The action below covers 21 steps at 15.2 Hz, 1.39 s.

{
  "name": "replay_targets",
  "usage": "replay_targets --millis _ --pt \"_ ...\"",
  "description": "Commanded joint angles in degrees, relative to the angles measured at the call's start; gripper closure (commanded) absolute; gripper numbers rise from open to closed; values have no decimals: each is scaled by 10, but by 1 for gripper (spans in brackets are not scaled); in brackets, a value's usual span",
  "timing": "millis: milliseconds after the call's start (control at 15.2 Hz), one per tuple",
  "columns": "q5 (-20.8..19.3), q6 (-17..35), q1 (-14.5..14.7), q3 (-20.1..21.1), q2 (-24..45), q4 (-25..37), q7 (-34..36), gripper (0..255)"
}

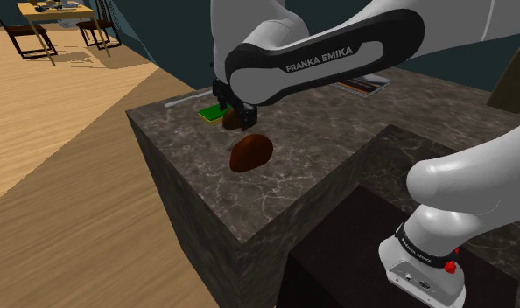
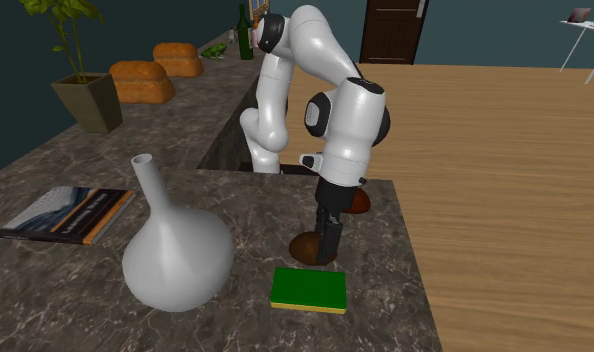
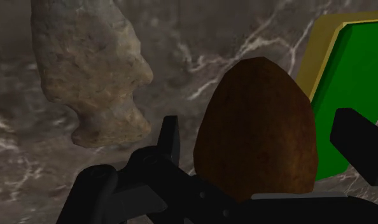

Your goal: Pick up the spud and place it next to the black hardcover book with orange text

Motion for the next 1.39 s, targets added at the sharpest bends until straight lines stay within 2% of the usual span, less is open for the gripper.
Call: replay_targets --millis 0,66,660,1320 --pt "0 0 0 0 0 0 0 0" --pt "0 0 0 0 0 0 0 255" --pt "0 0 0 0 0 0 0 255" --pt "9 -73 22 -41 -10 62 -22 255"
